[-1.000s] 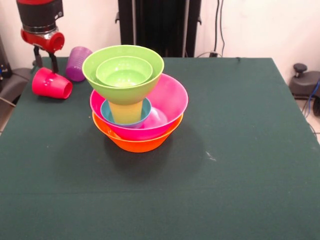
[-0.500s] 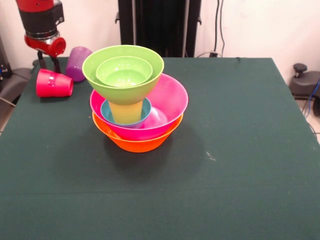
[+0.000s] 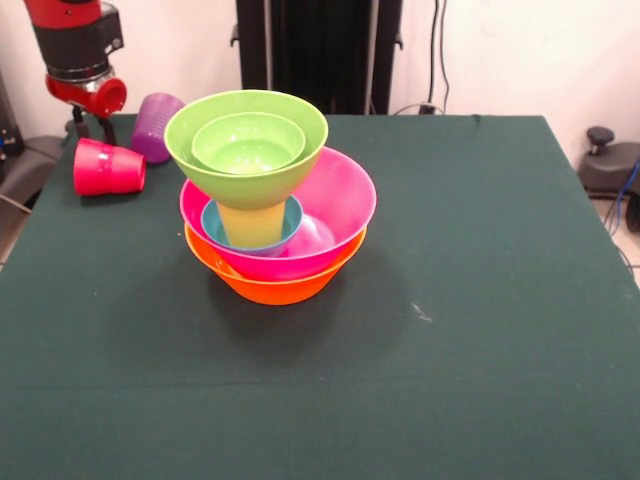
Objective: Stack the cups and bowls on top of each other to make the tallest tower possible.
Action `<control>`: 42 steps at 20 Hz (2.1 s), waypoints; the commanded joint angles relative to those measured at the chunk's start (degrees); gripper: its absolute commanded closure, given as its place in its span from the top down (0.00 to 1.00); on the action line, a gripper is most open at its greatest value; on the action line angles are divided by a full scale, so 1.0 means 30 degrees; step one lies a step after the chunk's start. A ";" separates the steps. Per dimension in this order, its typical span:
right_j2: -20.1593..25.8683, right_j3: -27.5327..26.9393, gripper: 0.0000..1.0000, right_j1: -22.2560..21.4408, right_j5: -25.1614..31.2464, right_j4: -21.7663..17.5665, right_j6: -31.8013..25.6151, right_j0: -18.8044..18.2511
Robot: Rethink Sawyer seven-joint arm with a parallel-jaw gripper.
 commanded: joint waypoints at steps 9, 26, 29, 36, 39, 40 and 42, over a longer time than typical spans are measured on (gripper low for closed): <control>0.4146 0.0874 1.00 -0.3818 0.4397 0.1071 -0.6274 -0.0228; 0.9177 0.1101 1.00 -0.4065 0.5084 0.1894 -0.8892 -0.1023; 0.9639 0.1146 1.00 -0.3458 0.4972 0.1710 -0.9370 -0.1246; 1.0062 0.0550 1.00 -0.1469 0.4424 0.0678 -0.9541 -0.1206; 0.9910 0.0169 1.00 -0.0708 0.4069 0.0035 -0.9458 -0.1076; 0.9901 0.0043 1.00 -0.0392 0.3972 -0.0198 -0.9581 -0.1091; 0.9937 -0.0097 1.00 0.0146 0.3875 -0.0599 -0.9896 -0.1181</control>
